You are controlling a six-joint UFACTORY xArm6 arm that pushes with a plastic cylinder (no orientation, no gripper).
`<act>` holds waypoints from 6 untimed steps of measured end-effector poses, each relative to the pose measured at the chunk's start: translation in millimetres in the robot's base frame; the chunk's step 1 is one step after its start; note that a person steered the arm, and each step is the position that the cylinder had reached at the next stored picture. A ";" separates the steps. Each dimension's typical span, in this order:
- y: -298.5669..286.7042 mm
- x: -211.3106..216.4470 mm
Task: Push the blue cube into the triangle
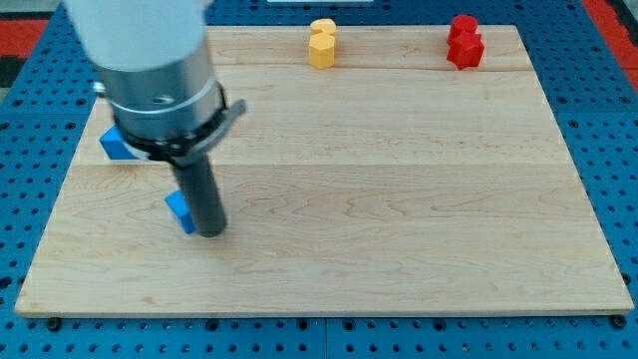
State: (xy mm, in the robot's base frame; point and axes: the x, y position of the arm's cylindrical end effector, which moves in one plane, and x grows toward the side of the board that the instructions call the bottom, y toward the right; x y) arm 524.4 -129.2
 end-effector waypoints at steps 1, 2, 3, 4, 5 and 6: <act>-22.8 -27.9; -49.6 -38.7; -80.6 -39.7; -94.8 -41.7; -102.5 -43.2; -108.5 -43.3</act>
State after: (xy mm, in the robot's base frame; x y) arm 481.1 -237.7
